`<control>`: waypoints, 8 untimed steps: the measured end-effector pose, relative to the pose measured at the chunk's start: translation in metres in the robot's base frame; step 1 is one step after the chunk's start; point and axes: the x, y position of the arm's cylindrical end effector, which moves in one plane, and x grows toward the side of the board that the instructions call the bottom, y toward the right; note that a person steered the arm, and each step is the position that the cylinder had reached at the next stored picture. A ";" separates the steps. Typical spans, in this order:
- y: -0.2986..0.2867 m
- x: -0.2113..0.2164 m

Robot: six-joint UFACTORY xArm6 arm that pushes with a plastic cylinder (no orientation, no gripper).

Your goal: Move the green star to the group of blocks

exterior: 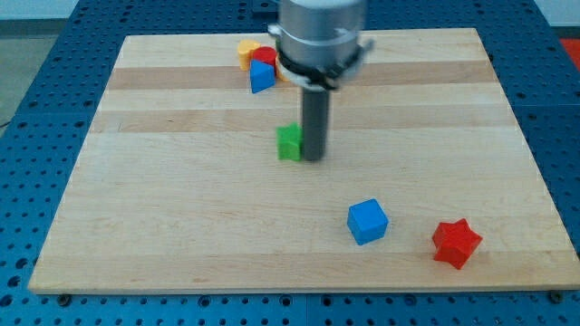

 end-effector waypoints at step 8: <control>-0.129 -0.056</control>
